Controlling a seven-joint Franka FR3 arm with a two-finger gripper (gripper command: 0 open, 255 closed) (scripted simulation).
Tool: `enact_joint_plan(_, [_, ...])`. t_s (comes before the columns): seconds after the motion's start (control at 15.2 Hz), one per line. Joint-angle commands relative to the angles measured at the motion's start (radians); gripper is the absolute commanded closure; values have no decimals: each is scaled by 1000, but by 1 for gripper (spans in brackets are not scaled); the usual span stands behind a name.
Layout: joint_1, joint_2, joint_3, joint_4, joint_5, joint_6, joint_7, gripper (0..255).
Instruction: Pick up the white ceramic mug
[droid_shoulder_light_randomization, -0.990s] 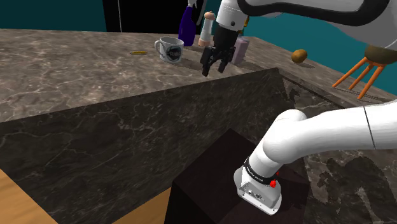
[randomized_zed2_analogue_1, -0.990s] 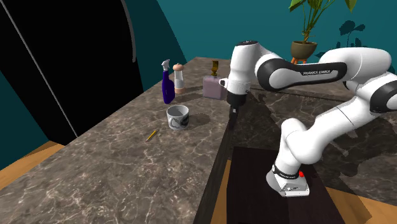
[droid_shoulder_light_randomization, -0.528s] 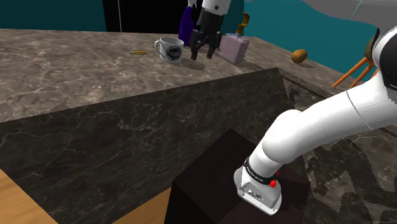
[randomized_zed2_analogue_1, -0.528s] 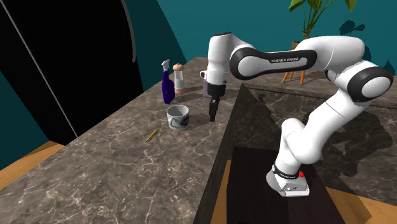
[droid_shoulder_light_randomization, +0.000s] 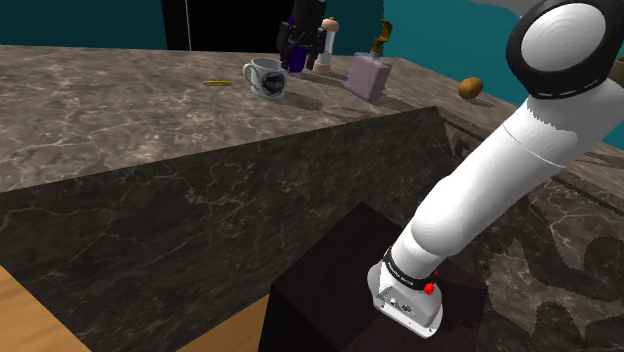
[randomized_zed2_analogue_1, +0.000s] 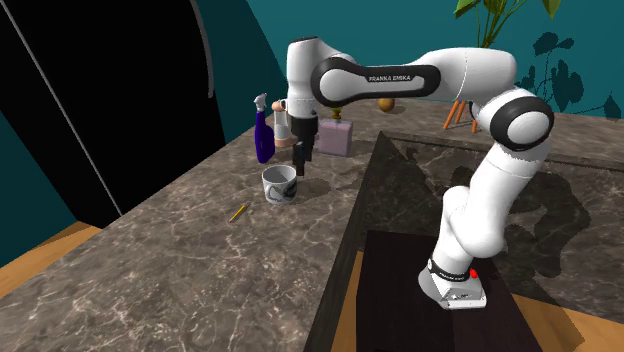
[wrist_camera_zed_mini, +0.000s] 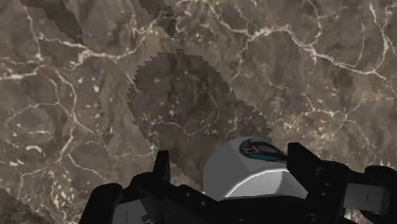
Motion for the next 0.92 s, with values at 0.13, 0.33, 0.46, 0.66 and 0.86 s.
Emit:
enact_joint_plan(0.13, [-8, 186, -13, 243, 9, -66, -23, 0])
enact_joint_plan(0.33, [-11, 225, -16, 271, 12, -58, -31, 0])
enact_joint_plan(0.46, [-10, 218, -15, 234, 12, -29, -32, 0])
enact_joint_plan(0.66, [-10, 209, -15, 183, 12, 14, -33, 0])
enact_joint_plan(0.86, [-10, 208, -15, 173, 11, 22, -34, 0])
